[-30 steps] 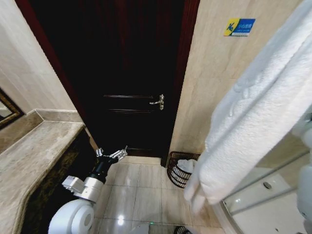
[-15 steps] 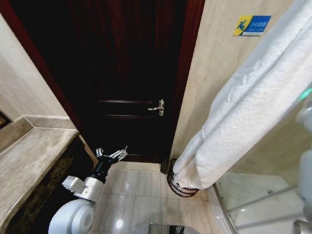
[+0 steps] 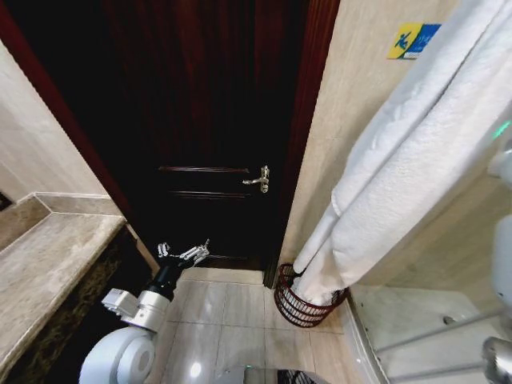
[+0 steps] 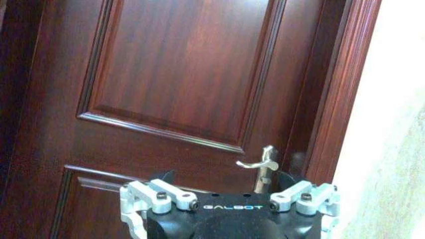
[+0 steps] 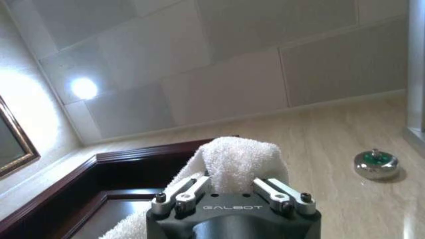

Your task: Discard the used towel into the hamper.

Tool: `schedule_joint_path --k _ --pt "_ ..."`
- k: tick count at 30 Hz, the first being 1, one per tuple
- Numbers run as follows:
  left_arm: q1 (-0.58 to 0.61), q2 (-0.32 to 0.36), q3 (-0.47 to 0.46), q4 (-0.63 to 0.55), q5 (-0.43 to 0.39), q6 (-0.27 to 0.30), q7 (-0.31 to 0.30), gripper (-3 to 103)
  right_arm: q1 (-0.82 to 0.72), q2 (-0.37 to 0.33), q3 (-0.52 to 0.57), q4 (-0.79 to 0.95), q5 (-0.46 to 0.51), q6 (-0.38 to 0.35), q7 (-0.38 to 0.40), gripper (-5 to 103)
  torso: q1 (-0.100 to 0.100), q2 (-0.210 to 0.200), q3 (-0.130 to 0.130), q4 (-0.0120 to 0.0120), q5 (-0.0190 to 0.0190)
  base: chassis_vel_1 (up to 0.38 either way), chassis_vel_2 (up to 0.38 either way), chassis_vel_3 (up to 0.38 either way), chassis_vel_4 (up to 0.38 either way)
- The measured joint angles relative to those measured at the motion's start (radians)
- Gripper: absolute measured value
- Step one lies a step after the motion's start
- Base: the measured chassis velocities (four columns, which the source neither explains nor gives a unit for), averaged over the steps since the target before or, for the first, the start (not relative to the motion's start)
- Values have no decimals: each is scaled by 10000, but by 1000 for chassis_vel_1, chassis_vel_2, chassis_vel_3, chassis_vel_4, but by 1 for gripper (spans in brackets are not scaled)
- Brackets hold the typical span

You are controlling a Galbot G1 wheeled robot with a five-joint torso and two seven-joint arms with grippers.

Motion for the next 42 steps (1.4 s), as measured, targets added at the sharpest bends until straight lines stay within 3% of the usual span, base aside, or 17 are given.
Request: schedule_joint_path --k 15,27,42 --pt "0 0 0 0 0 0 0 100 -968 771 79 -722 -538 759 -115 12 5 0 2 1 2 0 0 0 0" --pt "-1 0 0 0 0 0 0 100 -1595 1318 -66 -1018 -1117 898 -100 12 5 0 2 1 1 0 0 0 0" --pt "0 0 0 0 0 0 0 100 -4012 2185 243 -1198 -1580 1839 -382 12 4 0 2 1 2 0 0 0 0"
